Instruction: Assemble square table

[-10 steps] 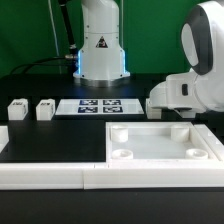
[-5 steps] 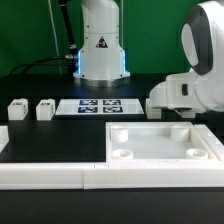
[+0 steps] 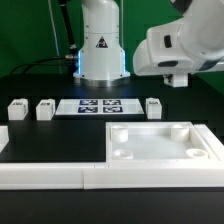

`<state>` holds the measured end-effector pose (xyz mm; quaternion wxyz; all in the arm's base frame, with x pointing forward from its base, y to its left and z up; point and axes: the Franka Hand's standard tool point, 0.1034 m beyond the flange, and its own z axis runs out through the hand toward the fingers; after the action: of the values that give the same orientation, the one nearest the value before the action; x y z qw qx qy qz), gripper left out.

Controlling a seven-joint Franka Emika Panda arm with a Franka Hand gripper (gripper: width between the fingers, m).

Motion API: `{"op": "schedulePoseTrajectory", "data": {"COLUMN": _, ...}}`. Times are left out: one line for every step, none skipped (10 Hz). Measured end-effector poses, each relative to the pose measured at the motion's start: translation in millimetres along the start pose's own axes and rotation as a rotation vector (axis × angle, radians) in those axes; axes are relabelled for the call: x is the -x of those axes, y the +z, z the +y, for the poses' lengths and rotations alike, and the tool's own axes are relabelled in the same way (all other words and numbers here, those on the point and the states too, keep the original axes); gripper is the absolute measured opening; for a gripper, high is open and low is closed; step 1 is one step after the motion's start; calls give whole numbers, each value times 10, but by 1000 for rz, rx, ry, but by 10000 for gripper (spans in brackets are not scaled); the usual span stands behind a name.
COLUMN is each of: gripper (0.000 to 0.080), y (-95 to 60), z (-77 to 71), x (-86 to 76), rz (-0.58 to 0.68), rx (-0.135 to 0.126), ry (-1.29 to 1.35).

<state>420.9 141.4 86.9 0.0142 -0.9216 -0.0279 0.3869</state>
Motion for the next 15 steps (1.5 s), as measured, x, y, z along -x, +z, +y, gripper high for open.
{"op": "schedulePoseTrajectory", "data": {"gripper": 291, "y": 7, "z": 16, "x": 59, "rz": 73, "rx": 2, "ry": 3}}
{"op": "schedulePoseTrajectory", "data": {"gripper": 291, "y": -34, "z": 14, "x": 2, "rz": 128, "rx": -3, "ry": 3}}
{"op": "schedulePoseTrajectory", "data": {"gripper": 292, "y": -353, "z": 101, "x": -182, "rz": 279, "rx": 10, "ry": -50}}
{"op": "schedulePoseTrajectory", "data": {"gripper": 292, "y": -728, "z": 247, "x": -188, "rz": 378, "rx": 44, "ry": -107}}
{"op": "schedulePoseTrajectory", "data": {"gripper": 292, "y": -1080, "z": 350, "x": -221, "rz": 459, "rx": 57, "ry": -134}}
{"op": "schedulePoseTrajectory", "data": {"gripper": 292, "y": -1313, "z": 372, "x": -314, "rz": 581, "rx": 82, "ry": -156}}
{"op": "schedulePoseTrajectory", "data": {"gripper": 292, "y": -1270, "z": 355, "x": -328, "rz": 669, "rx": 77, "ry": -157}}
{"op": "schedulePoseTrajectory", "data": {"gripper": 292, "y": -1221, "z": 369, "x": -311, "rz": 701, "rx": 78, "ry": -157}}
{"op": "schedulePoseTrajectory", "data": {"gripper": 292, "y": -1292, "z": 362, "x": -367, "rz": 795, "rx": 76, "ry": -160}}
{"op": "schedulePoseTrajectory", "data": {"gripper": 292, "y": -1296, "z": 363, "x": -384, "rz": 880, "rx": 74, "ry": -163}}
{"op": "schedulePoseTrajectory", "data": {"gripper": 292, "y": -1290, "z": 363, "x": -431, "rz": 978, "rx": 71, "ry": -167}}
{"op": "schedulePoseTrajectory", "data": {"gripper": 292, "y": -1339, "z": 355, "x": -579, "rz": 1041, "rx": 55, "ry": -166}}
{"op": "schedulePoseTrajectory", "data": {"gripper": 292, "y": -1423, "z": 379, "x": -762, "rz": 1080, "rx": 37, "ry": -171}}
{"op": "schedulePoseTrajectory", "data": {"gripper": 292, "y": -1644, "z": 504, "x": -959, "rz": 1187, "rx": 37, "ry": -183}}
{"op": "schedulePoseTrajectory", "data": {"gripper": 292, "y": -1667, "z": 525, "x": -963, "rz": 1274, "rx": 42, "ry": -174}}
